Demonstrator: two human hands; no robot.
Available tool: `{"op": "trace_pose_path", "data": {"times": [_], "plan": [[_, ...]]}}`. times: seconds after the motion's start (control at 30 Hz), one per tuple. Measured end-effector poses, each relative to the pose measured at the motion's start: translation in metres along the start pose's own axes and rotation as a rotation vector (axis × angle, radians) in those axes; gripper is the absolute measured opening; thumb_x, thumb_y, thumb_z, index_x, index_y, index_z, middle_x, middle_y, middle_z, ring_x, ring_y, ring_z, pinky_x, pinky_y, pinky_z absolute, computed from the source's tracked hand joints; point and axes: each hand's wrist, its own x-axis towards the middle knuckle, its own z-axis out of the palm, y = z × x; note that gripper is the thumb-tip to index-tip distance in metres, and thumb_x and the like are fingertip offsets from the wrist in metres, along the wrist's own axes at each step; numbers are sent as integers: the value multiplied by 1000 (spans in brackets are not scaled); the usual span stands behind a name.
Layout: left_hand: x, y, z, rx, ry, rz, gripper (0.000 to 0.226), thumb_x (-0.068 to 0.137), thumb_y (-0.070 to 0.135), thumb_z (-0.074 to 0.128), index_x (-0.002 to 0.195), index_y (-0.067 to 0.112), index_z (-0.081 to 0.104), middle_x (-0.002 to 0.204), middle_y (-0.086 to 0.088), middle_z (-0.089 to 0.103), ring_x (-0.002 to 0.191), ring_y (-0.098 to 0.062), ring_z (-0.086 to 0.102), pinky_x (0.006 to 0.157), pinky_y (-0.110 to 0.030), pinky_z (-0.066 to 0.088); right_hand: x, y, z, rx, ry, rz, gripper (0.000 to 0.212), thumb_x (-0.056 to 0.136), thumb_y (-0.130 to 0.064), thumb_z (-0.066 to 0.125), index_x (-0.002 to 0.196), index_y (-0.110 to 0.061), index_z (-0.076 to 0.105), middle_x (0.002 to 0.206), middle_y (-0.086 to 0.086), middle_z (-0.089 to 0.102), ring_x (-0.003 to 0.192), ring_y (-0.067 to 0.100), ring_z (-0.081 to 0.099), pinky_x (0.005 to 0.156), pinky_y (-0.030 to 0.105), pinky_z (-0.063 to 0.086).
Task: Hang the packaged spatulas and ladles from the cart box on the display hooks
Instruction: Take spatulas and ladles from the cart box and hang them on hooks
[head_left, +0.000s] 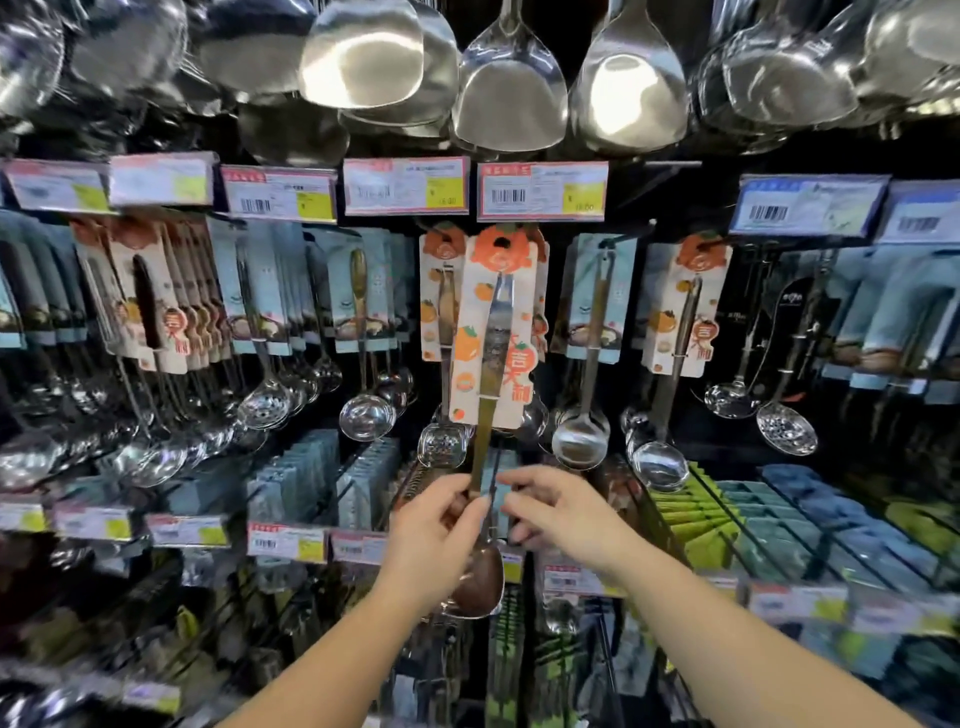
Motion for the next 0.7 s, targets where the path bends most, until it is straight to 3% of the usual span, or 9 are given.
{"op": "trace_pose_path", "data": {"times": [0.07,0.13,0.23,0.37,0.57,0.7], "plan": [[2,6,8,-23,-2,17,16,89,23,63,96,37,63,78,3,65,75,-15,60,68,-29,50,-9,2,0,18,-84,13,25,92,-23,63,115,-31,61,97,8,67,75,16,65,68,28,54],[3,9,14,-33,4,41,11,89,23,62,95,32,63,74,8,64,74,-12,59,70,-27,50,-12,6,-2,-51,-45,-20,34,89,-21,67,122,-26,61,101,3,68,80,12,66,71,27,54],[2,11,17,8,-14,85,18,90,21,60,87,38,58,74,16,63,70,-2,56,67,-19,48,-14,10,-5,-163,3,-105,35,85,-13,69,118,-25,66,102,-1,73,94,12,69,87,34,56],[3,12,20,48,-54,100,8,91,26,58,98,26,63,74,7,64,74,-9,60,71,-29,51,-14,13,-7,-205,24,-137,34,84,-7,67,109,-30,70,96,-3,75,92,10,69,90,33,55],[15,20,22,13,-98,97,24,92,28,55,90,51,58,74,4,64,70,-14,58,67,-30,49,-10,7,-11,-137,71,-135,32,86,-1,65,105,-26,71,87,-5,75,74,6,67,70,20,54],[19,16,25,-2,-107,60,21,93,29,54,89,49,59,73,-2,62,67,-15,56,68,-33,50,-8,10,-11,-141,89,-108,35,87,-2,64,99,-34,69,83,-8,74,68,14,64,61,19,53]]}}
